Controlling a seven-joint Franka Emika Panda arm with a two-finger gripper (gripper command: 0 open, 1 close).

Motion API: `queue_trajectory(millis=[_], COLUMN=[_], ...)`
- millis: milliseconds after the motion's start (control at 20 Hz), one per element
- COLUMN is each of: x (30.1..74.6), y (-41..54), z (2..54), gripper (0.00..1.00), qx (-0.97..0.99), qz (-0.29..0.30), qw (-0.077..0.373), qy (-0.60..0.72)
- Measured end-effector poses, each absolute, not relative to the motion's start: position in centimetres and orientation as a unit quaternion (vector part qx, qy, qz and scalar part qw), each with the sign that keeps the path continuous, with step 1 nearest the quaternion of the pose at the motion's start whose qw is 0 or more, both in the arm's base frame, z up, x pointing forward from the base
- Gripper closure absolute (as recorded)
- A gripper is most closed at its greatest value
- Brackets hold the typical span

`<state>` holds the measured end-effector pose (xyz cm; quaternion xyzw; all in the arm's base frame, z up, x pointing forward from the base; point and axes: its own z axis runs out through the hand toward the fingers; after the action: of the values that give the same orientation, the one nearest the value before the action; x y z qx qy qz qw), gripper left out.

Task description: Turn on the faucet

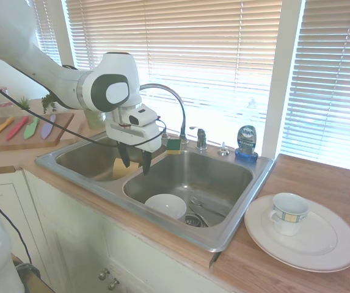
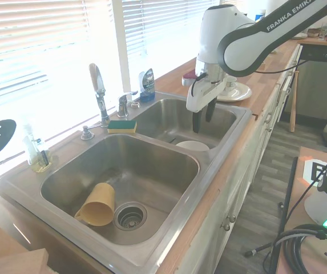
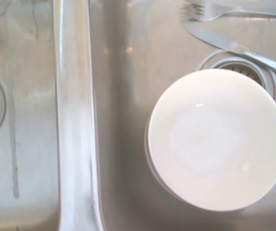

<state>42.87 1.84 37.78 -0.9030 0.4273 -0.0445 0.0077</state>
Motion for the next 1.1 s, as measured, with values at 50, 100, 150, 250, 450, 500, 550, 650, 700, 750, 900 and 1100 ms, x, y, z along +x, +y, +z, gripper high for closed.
queue_trajectory(millis=[50,100,150,250,450,500,550,650,700,750,900,1100], x=[42.9,42.9,42.9,43.0,43.5,43.8,44.1,44.7,45.1,45.5,47.2,50.9], y=[1.8,1.9,1.9,1.9,1.9,1.9,1.9,1.9,1.9,1.9,2.0,2.2], z=[37.7,37.7,37.6,37.5,37.3,37.3,37.3,37.1,37.1,37.1,37.0,36.6], gripper=[1.00,1.00,1.00,1.00,1.00,1.00,1.00,1.00,1.00,1.00,1.00,1.00], qx=[-0.903,-0.902,-0.902,-0.902,-0.903,-0.903,-0.903,-0.902,-0.902,-0.902,-0.901,-0.899], qz=[-0.045,-0.045,-0.044,-0.044,-0.046,-0.046,-0.046,-0.046,-0.046,-0.048,-0.052,-0.056], qw=[0.008,0.008,0.007,0.006,0.005,0.005,0.005,0.004,0.005,0.005,0.007,0.006], qy=[0.428,0.428,0.429,0.429,0.428,0.428,0.428,0.428,0.429,0.429,0.431,0.434])
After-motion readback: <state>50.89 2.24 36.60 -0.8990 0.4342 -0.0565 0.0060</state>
